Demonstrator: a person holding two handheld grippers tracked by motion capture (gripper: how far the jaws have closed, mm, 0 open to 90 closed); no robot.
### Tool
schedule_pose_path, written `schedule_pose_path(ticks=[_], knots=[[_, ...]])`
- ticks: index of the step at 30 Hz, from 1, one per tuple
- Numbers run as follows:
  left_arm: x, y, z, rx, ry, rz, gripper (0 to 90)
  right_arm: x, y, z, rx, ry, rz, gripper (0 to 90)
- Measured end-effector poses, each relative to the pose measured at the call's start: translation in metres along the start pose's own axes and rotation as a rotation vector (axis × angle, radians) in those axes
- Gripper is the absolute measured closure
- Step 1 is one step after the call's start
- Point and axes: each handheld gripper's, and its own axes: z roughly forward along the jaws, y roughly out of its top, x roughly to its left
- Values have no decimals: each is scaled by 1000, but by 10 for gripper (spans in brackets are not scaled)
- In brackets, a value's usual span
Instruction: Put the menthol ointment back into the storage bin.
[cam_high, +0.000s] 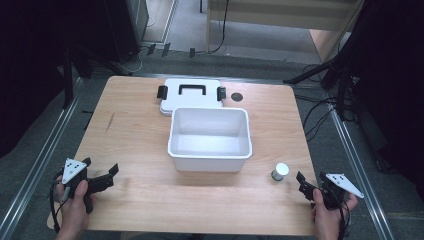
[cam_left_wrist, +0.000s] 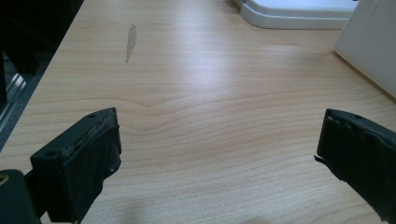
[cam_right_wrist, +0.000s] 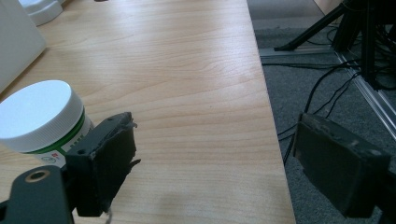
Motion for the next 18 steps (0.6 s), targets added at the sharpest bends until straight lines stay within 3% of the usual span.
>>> schedule_pose_path(ticks=[8, 18], knots=[[0, 0, 0, -4, 1, 2, 3, 0, 0, 0, 3, 0, 4, 132], [0, 0, 0, -5, 0, -3, 3, 3, 3, -3, 7, -22, -29, 132]])
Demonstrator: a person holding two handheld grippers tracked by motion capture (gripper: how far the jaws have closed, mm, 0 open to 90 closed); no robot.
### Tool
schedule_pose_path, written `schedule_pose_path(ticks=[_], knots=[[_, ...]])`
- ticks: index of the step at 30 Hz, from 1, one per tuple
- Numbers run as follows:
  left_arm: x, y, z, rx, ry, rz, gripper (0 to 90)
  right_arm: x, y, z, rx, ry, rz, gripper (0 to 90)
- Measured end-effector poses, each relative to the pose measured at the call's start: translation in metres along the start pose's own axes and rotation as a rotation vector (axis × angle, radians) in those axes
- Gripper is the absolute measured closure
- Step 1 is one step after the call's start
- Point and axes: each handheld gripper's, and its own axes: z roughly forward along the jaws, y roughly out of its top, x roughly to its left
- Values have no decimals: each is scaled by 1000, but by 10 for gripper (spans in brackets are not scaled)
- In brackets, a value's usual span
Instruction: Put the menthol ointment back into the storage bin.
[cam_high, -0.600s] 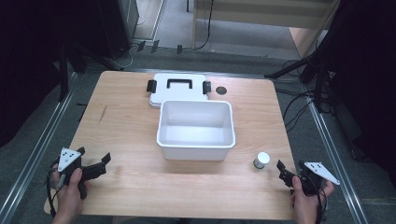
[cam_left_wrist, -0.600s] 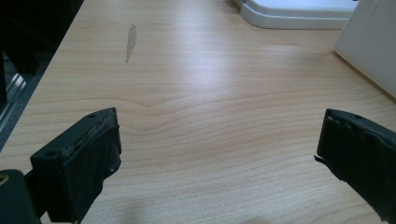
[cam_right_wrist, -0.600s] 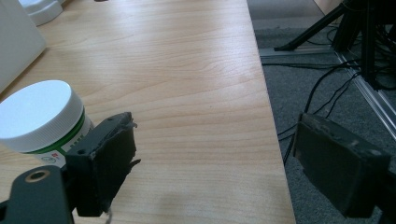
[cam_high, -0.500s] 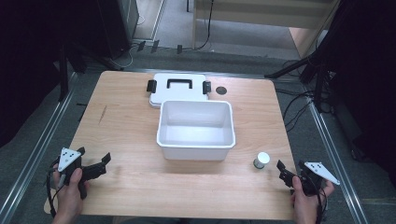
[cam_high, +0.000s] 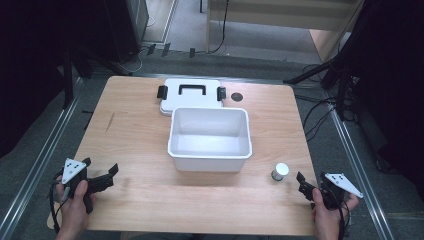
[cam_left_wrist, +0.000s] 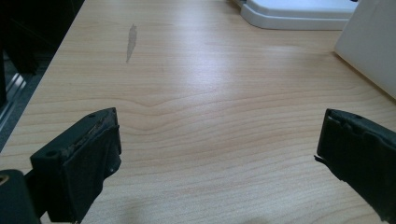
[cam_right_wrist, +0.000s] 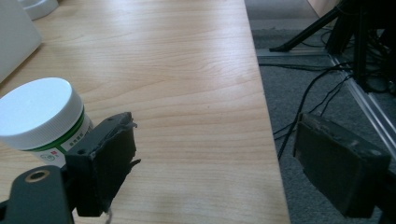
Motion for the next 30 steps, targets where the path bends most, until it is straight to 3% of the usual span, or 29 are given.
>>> schedule_pose_path(ticks=[5, 7, 12, 16, 21, 26, 30], knots=[[0, 0, 0, 2, -3, -5, 3, 1, 9, -9, 21, -6, -22, 133], [1, 0, 0, -1, -4, -6, 3, 3, 12, -11, 57, 5, -41, 133], [1, 0, 0, 0, -6, -7, 2, 9, 20, -10, 222, 9, -138, 134], [1, 0, 0, -5, -5, -10, 3, 15, 27, -9, 318, 15, -182, 140], [2, 0, 0, -1, -5, -8, 2, 26, 35, -6, 443, 61, -237, 136], [1, 0, 0, -1, -4, -8, 3, 34, 40, -1, 538, 55, -278, 134], [1, 0, 0, -1, -4, -8, 3, 39, 45, 2, 614, 97, -258, 136]])
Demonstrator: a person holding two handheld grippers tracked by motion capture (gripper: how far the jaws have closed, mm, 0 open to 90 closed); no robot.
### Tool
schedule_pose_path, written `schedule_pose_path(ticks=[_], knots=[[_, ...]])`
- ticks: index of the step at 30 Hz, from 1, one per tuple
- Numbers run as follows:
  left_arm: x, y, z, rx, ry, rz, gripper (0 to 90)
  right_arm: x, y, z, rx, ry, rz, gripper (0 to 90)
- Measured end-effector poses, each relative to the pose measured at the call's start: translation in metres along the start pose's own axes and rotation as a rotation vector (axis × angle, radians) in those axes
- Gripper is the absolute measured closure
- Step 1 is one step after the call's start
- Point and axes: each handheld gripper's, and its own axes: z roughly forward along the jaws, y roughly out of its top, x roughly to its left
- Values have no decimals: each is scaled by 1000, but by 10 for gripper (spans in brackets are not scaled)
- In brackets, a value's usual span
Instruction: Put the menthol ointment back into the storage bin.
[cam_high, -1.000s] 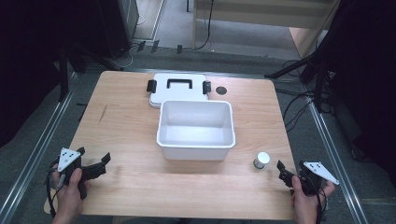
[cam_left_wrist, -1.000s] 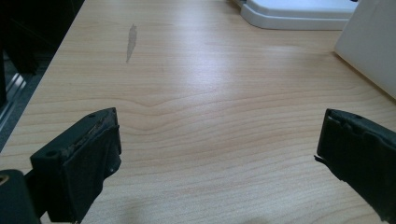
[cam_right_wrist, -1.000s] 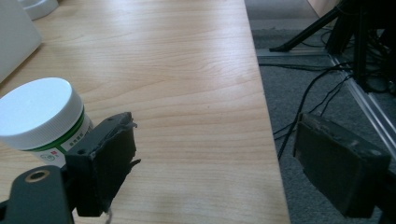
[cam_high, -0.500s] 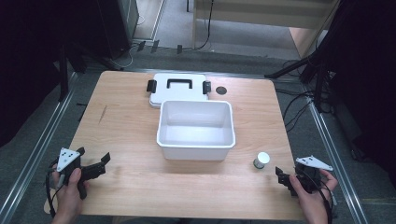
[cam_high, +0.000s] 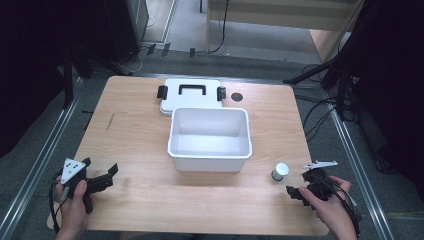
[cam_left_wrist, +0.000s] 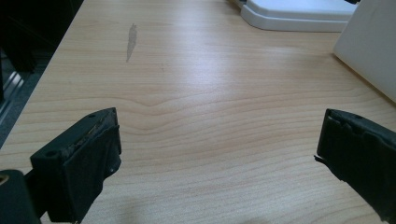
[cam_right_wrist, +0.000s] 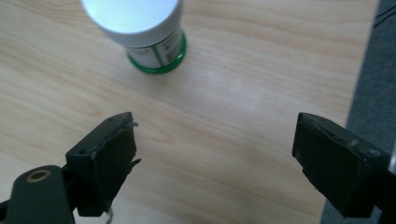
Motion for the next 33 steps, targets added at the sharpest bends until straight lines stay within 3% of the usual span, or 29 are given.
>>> schedule_pose_path(ticks=[6, 12, 17, 26, 33], knots=[[0, 0, 0, 0, 0, -1, 3, 10, 12, 2, 107, 36, 8, 136], [0, 0, 0, 1, 1, -4, 3, 18, 23, 6, 175, 16, 11, 139], [0, 0, 0, 0, 0, -7, 2, 23, 34, 3, 187, 36, 2, 143], [1, 0, 0, 2, 1, -10, 2, 31, 60, 4, 229, 42, -8, 256], [1, 0, 0, 3, -2, -9, 2, 27, 74, 8, 243, 34, 23, 307]])
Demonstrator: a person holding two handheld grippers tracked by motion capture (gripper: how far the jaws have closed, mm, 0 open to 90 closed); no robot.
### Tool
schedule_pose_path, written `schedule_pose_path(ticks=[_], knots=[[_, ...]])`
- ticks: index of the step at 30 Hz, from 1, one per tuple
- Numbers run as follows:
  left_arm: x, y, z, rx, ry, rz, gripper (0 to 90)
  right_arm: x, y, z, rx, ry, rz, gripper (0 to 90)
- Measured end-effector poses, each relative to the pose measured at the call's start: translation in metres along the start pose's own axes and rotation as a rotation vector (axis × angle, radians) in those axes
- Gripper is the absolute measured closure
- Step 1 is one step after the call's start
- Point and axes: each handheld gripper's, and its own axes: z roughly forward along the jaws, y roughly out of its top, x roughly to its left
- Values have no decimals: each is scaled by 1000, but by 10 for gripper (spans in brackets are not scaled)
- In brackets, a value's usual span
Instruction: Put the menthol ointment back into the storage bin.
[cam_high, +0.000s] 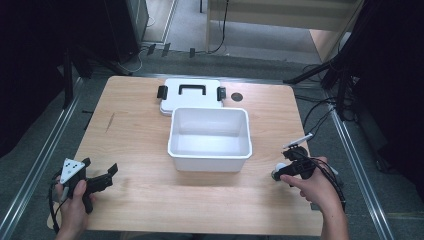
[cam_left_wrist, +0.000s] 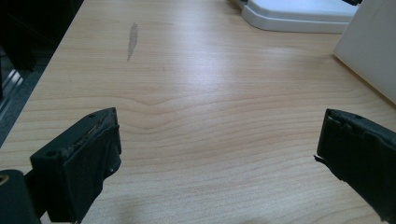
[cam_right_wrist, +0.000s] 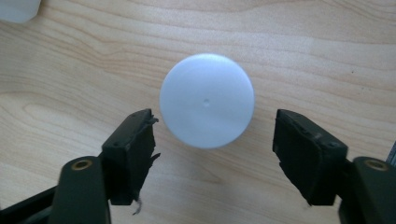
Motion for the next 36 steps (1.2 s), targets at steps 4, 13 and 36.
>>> schedule_pose_path(ticks=[4, 13, 36], knots=[[0, 0, 0, 0, 1, 0, 3, -1, 5, 3, 13, 8, -1, 356], [0, 0, 0, -1, 2, 0, 2, 2, 13, 7, 27, 14, -6, 432], [1, 0, 0, -1, -1, -1, 3, 15, 29, -2, 78, -9, -136, 514]])
